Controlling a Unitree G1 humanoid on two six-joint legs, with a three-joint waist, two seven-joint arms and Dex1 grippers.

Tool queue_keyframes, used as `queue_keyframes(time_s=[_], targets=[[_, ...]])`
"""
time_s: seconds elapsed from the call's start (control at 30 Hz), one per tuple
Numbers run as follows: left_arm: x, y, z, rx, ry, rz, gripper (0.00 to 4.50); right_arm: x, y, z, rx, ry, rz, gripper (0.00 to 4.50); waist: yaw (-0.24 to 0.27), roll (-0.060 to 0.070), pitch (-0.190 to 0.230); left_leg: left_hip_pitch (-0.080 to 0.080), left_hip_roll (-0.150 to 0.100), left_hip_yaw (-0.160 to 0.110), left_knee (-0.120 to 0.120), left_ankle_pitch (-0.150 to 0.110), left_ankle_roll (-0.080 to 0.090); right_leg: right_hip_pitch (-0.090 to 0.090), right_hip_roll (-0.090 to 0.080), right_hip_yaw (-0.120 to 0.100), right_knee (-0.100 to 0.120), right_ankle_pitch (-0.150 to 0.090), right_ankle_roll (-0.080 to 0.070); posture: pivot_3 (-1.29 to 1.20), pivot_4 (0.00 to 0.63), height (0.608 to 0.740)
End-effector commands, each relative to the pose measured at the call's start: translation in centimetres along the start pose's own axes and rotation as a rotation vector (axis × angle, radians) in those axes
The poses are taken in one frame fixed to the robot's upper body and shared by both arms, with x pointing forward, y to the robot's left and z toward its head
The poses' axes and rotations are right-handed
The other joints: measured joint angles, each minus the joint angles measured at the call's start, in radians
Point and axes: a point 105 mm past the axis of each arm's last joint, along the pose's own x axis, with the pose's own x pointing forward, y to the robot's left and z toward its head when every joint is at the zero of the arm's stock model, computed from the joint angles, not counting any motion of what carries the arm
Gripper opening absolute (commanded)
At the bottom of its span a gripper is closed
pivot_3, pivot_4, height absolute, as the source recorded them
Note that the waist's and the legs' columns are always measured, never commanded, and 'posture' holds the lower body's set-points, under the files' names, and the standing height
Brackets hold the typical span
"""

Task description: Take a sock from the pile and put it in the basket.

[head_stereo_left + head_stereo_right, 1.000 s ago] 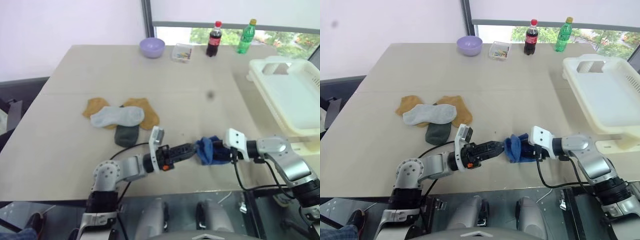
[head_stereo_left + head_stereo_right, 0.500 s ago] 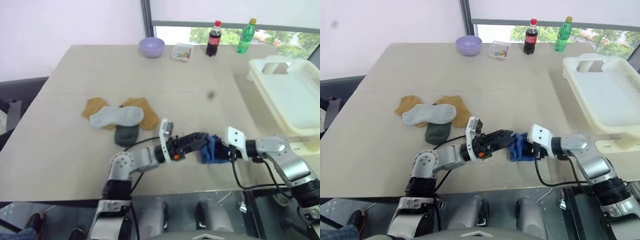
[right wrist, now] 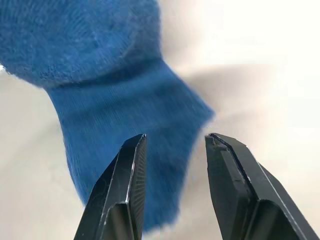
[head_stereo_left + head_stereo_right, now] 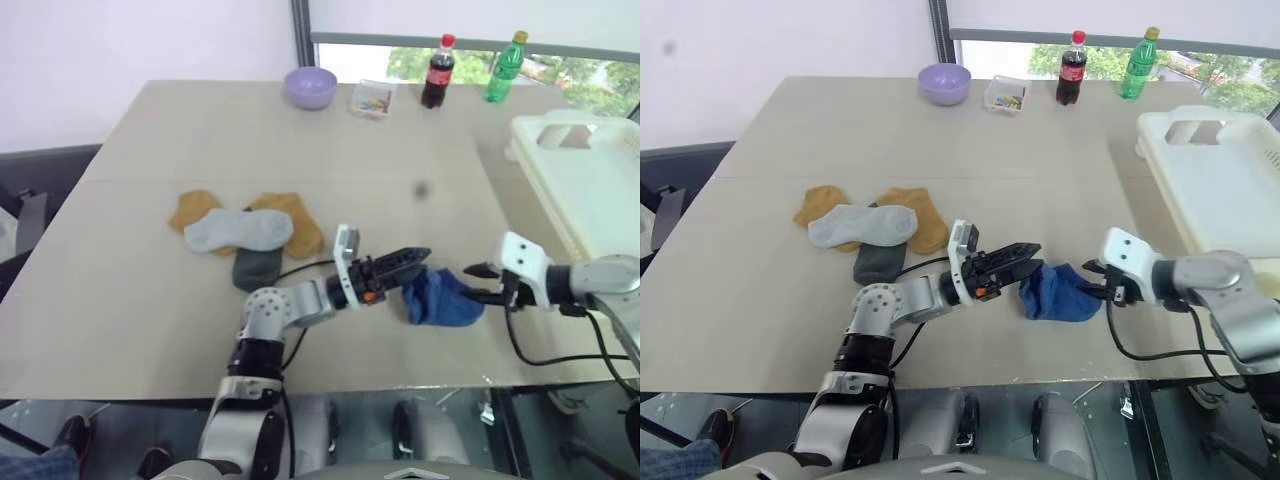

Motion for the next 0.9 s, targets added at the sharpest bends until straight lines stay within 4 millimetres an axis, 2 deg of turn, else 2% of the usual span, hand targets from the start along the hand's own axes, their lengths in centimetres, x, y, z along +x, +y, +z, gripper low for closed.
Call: queue_keyframes(time_s=[0.03, 0.23, 0.33, 0.5, 0.77, 0.9], targets=[[1.4, -0.7, -0.3, 0.009, 0.008, -0.072, 3.89, -2.5, 0.1, 2.8, 0.004, -0.085, -0.007, 1.91, 0.000, 0.000, 0.000, 0.000, 0.000, 0.000, 0.000, 0.000, 0.000, 0.000, 0.000, 0.000, 0.000, 0.000, 0.000, 0.00, 0.150, 0.733], [2.9, 0.0, -0.9, -0.008, 0.017, -0.082, 3.89, -2.9, 3.0, 5.2, 0.018, -0.191, 0.122, 1.91, -0.002, 0.000, 0.001, 0.000, 0.001, -0.002, 0.000, 0.000, 0.000, 0.000, 0.001, -0.002, 0.000, 0.000, 0.000, 0.00, 0.150, 0.733], [3.2, 0.2, -0.8, 0.012, 0.025, -0.071, 3.89, -2.8, 2.9, 5.4, 0.044, -0.207, 0.098, 1.91, -0.001, -0.001, 0.001, 0.000, 0.001, -0.003, 0.000, 0.000, 0.000, 0.000, 0.001, -0.002, 0.000, 0.000, 0.000, 0.00, 0.150, 0.733], [2.9, -0.4, 0.8, 0.018, -0.022, -0.094, 3.89, -2.7, 2.8, 3.8, 0.047, -0.131, 0.068, 1.91, 0.005, -0.001, 0.001, -0.001, 0.000, -0.003, 0.000, 0.000, 0.001, 0.000, 0.000, -0.002, 0.000, 0.000, 0.000, 0.00, 0.150, 0.733], [6.1, 0.5, 0.4, 0.010, -0.023, -0.101, 3.89, -3.2, 3.6, 5.7, 0.068, -0.272, 0.116, 1.91, 0.008, -0.002, 0.002, -0.001, 0.000, -0.003, 0.000, 0.000, 0.001, 0.001, 0.001, -0.002, -0.001, 0.000, 0.001, 0.00, 0.150, 0.733], [6.7, 0.4, 0.7, 0.086, 0.001, -0.085, 3.89, -3.2, 4.0, 6.3, 0.077, -0.293, 0.119, 1.91, 0.007, -0.002, 0.002, -0.001, 0.000, -0.004, 0.000, 0.000, 0.001, 0.001, 0.001, -0.003, -0.001, 0.000, 0.001, 0.00, 0.150, 0.733]])
